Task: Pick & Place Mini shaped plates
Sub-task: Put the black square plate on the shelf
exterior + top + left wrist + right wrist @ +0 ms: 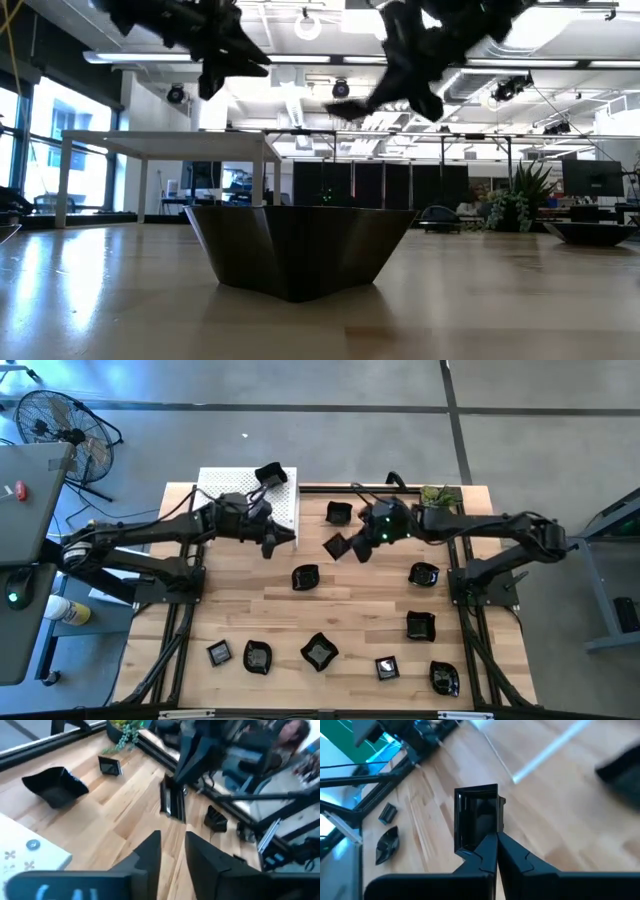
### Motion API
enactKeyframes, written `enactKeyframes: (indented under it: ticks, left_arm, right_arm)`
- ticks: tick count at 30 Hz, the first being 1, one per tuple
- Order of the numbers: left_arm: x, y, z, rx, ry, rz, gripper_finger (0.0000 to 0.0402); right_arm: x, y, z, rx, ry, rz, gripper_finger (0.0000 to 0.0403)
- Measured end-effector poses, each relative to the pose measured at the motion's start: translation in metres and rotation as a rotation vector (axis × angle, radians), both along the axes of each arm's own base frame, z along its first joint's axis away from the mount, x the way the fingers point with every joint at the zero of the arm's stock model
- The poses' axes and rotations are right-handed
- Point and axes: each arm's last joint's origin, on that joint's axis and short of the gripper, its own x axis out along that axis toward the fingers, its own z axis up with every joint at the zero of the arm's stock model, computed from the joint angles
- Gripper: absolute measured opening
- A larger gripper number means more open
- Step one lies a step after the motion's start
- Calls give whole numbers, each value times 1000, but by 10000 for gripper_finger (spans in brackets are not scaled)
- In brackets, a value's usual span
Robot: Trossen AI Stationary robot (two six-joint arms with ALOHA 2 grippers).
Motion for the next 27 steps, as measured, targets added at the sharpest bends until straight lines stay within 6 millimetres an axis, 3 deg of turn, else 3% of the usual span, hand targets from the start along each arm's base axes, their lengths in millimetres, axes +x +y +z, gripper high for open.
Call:
enactKeyframes:
  ticks: [4, 8, 16, 27]
  left_arm:
    - [13, 4, 13, 45, 54, -30, 113]
    - [28, 0, 29, 163, 66, -26, 114]
    - [57, -13, 51, 308, 136, 13, 114]
    - [82, -8, 43, 236, 259, 50, 114]
  right_arm:
    - [10, -3, 29, -100, -2, 23, 1]
    - [18, -2, 40, -177, 20, 53, 1]
    - [22, -2, 42, -217, 25, 52, 3]
    - [24, 0, 44, -244, 12, 76, 4]
